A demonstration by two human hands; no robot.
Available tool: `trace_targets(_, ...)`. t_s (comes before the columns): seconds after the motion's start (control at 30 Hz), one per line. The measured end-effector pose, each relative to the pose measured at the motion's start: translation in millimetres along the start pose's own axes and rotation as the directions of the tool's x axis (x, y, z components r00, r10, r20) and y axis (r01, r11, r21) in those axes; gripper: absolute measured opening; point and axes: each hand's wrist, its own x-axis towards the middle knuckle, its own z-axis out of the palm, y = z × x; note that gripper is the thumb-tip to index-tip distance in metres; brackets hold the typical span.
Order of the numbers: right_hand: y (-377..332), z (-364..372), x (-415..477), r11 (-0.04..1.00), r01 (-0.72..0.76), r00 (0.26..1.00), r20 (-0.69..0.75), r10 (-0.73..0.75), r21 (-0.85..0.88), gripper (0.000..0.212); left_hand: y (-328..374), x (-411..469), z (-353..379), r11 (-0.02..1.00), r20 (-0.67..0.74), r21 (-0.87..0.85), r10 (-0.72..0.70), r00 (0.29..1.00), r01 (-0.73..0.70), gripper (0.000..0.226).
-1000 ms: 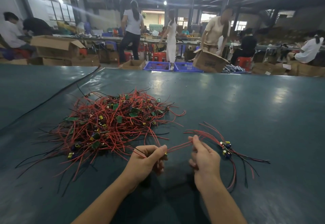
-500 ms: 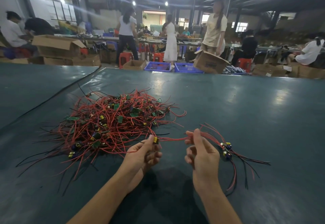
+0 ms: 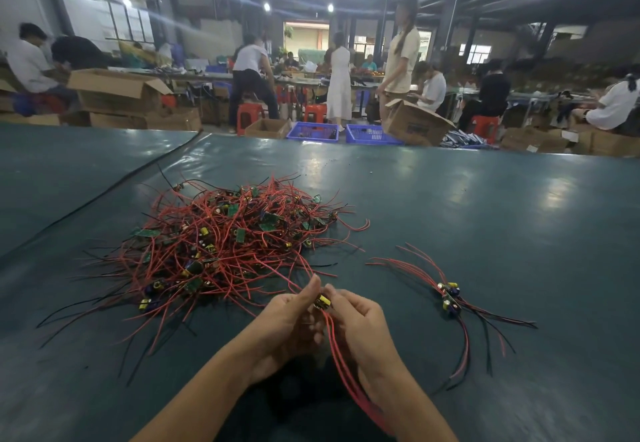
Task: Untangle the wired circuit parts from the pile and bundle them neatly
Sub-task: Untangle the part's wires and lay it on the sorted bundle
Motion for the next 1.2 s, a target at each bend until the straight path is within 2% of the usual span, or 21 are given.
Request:
trace_targets(0.13,0,-2,0,1.000,-0.028,0.999,-0.042,0.027,-0.013,0.022,-3,4,1,0.999,-0.086,-0.002,0.042,0.995,-0.042,0.050)
trace_targets(0.27,0,-2,0,0.994,-0.088,0.992,-0.080,0.093,0.066,0.015,-6,5,4,0.994,-0.106,0.023,0.110,0.988,-0.109,0.057)
trace_targets(0.4,-1,-4,3,0.981,-0.118,0.987,-0.089,0.133,0.154,0.018,-8,7,3,0.994,-0.090,0.035,0.106,0.990,-0.104,0.045)
trace_targets(0.5,-3,-3,3,0.962,-0.103,0.983,-0.119,0.137,0.255,0.026,-11,6,4,0.964,-0.089,0.147,0.235,0.968,-0.221,0.033)
trace_targets(0.6,-5,-5,2,0.930,-0.084,0.981,-0.133,0.139,0.358,0.025,-13,4,5,0.879,-0.046,0.305,0.399,0.916,-0.367,0.039)
trace_targets(0.67,-5,-5,1,0.938,-0.082,0.980,-0.145,0.138,0.338,0.025,-14,3,4,0.848,-0.029,0.340,0.442,0.897,-0.407,0.046)
trace_targets(0.77,-3,-3,0,0.959,-0.071,0.977,-0.176,0.123,0.275,0.034,-16,1,2,0.843,0.007,0.327,0.449,0.893,-0.427,0.040)
trace_targets(0.87,-2,-2,-3,0.975,-0.042,0.981,-0.176,0.082,0.220,0.035,-16,-3,4,0.836,0.055,0.338,0.441,0.896,-0.432,0.040)
trace_targets(1.0,1,2,-4,0.993,-0.017,0.976,-0.213,0.041,0.117,0.031,-12,-4,10,0.811,0.000,0.369,0.489,0.872,-0.454,0.064)
trace_targets(1.1,2,4,-4,0.997,-0.002,0.974,-0.226,0.020,0.079,0.023,-12,-2,11,0.842,-0.020,0.282,0.484,0.875,-0.460,0.059)
trace_targets(1.2,2,2,-1,0.994,-0.028,0.964,-0.261,0.054,0.102,0.026,-13,1,11,0.859,-0.051,0.236,0.477,0.877,-0.454,0.047)
